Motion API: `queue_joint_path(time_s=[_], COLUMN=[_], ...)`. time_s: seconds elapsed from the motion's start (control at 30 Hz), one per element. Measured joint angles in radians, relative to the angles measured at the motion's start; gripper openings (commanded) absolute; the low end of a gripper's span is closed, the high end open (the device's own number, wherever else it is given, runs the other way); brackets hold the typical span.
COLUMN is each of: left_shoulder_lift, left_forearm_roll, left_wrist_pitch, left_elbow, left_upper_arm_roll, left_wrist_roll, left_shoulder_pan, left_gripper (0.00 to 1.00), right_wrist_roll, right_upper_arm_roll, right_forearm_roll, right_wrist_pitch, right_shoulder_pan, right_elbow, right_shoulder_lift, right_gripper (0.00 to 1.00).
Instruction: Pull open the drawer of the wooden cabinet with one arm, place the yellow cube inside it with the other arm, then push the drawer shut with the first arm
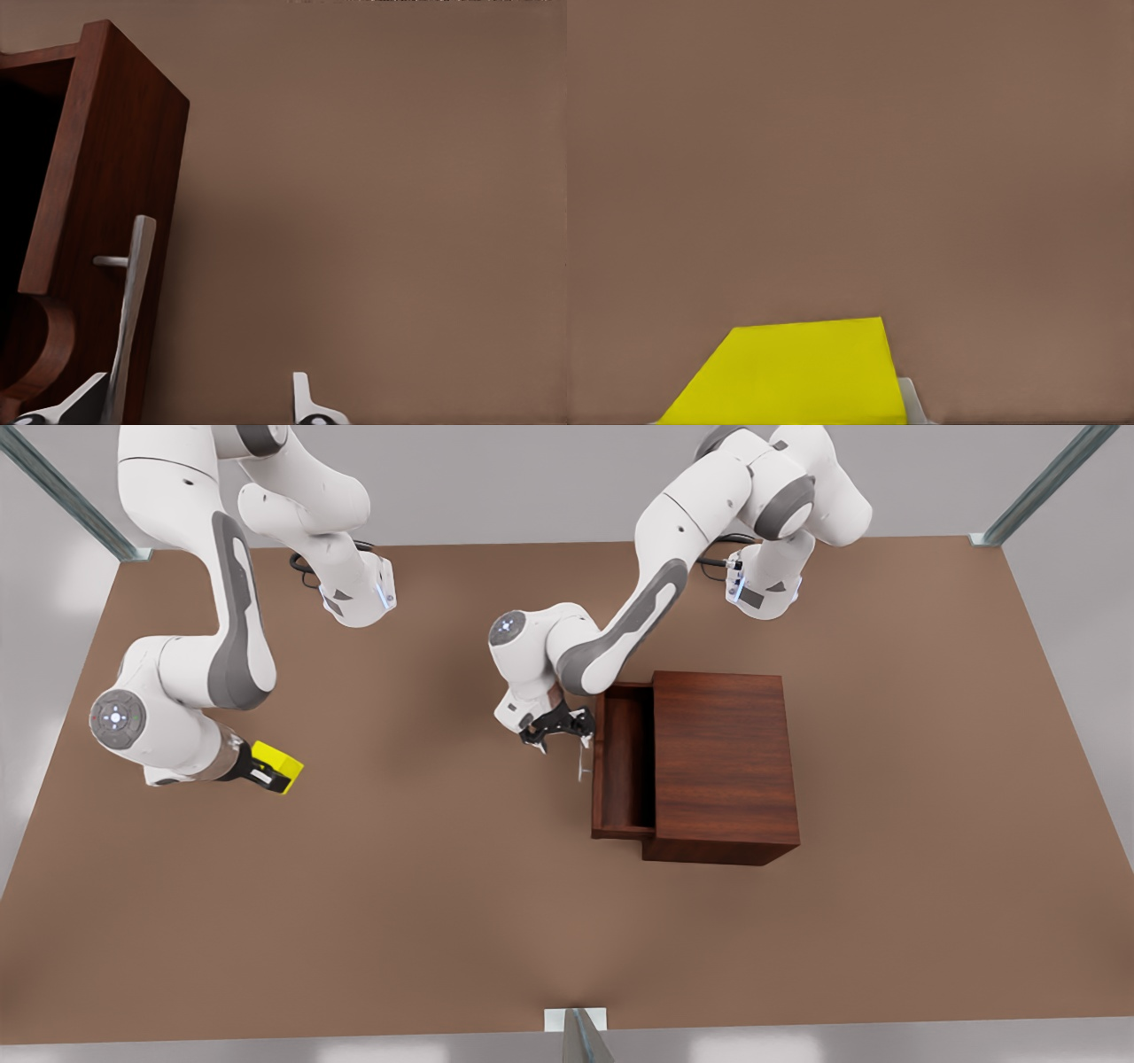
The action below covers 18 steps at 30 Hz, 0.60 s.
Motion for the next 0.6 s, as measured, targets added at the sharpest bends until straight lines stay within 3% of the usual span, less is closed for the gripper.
queue_joint_path(time_s=[0.4,0.53,0.6], left_shoulder_lift=[-0.028,-0.107,-0.212], left_forearm_roll=[-0.006,-0.045,-0.113], left_wrist_pitch=[-0.067,-0.176,-0.253], left_elbow=[0.061,0.082,0.088], left_upper_arm_roll=[-0.015,-0.047,-0.047], left_wrist_roll=[-0.026,-0.022,0.005], left_shoulder_pan=[-0.033,-0.034,0.046], left_gripper=[1.0,1.0,1.0], right_wrist_roll=[0.159,0.222,0.254], right_upper_arm_roll=[0.0,0.0,0.0], right_forearm_roll=[0.032,0.058,0.065], right_wrist_pitch=[-0.061,-0.086,-0.097], right_shoulder_pan=[0.118,0.177,0.198], right_elbow=[0.094,0.138,0.155], right_shoulder_lift=[0.033,0.044,0.052], right_gripper=[0.68,0.68,0.68])
